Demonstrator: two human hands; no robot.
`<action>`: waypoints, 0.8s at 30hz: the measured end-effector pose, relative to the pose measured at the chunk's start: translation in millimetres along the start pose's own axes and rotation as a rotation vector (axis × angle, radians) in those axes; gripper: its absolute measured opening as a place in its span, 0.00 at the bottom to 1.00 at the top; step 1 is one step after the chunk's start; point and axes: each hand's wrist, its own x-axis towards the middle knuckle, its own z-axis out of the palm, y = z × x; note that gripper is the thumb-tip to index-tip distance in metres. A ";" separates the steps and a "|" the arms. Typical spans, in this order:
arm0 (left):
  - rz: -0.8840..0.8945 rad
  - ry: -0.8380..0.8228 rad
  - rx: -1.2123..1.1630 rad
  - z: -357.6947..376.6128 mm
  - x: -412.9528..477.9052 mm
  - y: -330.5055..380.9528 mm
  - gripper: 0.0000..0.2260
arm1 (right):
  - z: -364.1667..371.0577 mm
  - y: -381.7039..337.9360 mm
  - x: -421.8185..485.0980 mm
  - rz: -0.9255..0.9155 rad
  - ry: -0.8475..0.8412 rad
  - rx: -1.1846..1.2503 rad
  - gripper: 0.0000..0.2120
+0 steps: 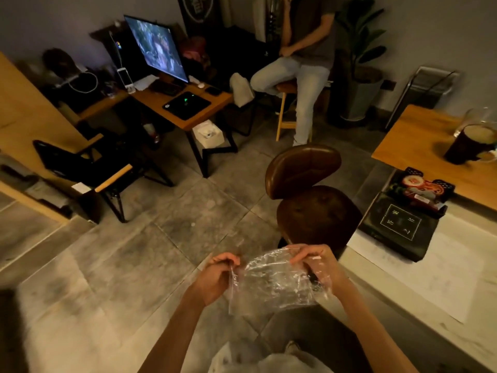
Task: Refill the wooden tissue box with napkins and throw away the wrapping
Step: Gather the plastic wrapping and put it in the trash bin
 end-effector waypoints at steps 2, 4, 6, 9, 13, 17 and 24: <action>-0.023 -0.104 -0.048 -11.8 0.7 5.7 0.13 | -6.5 -0.5 7.3 -0.031 -0.049 -0.113 0.08; 0.064 -0.145 0.054 -19.9 2.0 21.1 0.10 | -10.2 -5.3 16.2 -0.013 -0.088 -0.184 0.12; 0.117 -0.262 0.386 -14.9 8.8 33.2 0.18 | -1.6 -15.1 27.0 0.042 -0.208 -0.249 0.14; -0.091 -0.467 0.739 6.7 29.9 41.3 0.24 | 24.8 -27.5 53.6 0.121 -0.353 -0.434 0.17; -0.128 -0.324 0.684 -5.6 67.5 32.8 0.14 | 22.9 -28.7 79.5 0.246 -0.360 -0.425 0.30; -0.098 -0.065 0.477 -47.2 108.8 11.6 0.08 | 34.4 23.9 67.6 0.442 0.202 -0.084 0.42; -0.361 -0.145 0.384 -97.7 207.6 -86.2 0.14 | 35.9 224.3 72.9 0.806 0.456 0.184 0.11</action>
